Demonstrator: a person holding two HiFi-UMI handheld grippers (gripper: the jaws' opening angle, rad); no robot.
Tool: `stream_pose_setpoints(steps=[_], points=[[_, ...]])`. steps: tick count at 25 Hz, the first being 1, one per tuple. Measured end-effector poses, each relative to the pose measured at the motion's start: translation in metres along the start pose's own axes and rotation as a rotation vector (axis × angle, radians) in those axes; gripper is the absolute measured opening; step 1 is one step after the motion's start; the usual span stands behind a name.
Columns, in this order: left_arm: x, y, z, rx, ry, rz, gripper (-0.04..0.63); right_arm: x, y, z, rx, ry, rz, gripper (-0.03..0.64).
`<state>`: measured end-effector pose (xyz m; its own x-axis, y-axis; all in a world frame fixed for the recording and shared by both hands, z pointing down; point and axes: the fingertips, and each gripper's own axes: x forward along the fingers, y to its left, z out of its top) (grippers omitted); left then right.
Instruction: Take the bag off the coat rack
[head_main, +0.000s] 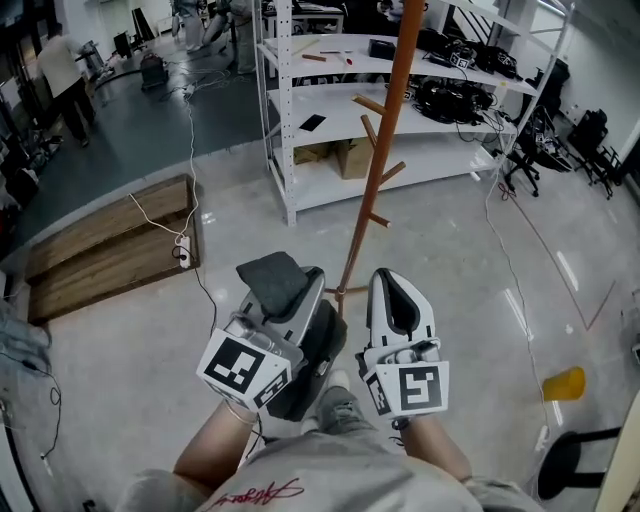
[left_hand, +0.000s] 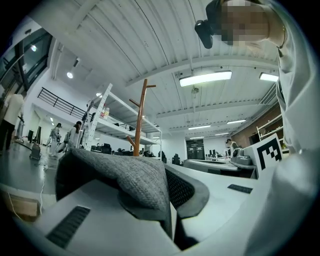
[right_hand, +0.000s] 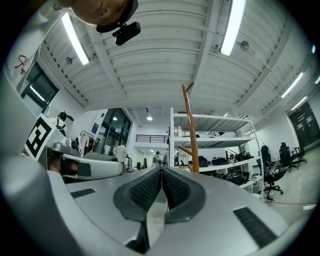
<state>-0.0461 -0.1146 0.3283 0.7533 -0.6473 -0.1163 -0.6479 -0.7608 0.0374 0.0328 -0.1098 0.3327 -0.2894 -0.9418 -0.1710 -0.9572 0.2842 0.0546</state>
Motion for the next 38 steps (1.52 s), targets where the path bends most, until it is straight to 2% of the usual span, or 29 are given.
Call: stream_pose_setpoints(steps=[13,27,38], points=[[-0.016,-0.049,0.003,-0.004,0.002,-0.090,0.016,-0.037,0.011,0.007,0.002,0.031,-0.024,0.017],[-0.009,-0.069,0.001,-0.028,-0.005,-0.090,0.016,-0.051,0.007,-0.001,-0.008,0.072,-0.001,0.017],[-0.004,-0.082,0.002,-0.029,-0.004,-0.087,0.015,-0.057,0.006,0.007,-0.012,0.058,0.026,0.017]])
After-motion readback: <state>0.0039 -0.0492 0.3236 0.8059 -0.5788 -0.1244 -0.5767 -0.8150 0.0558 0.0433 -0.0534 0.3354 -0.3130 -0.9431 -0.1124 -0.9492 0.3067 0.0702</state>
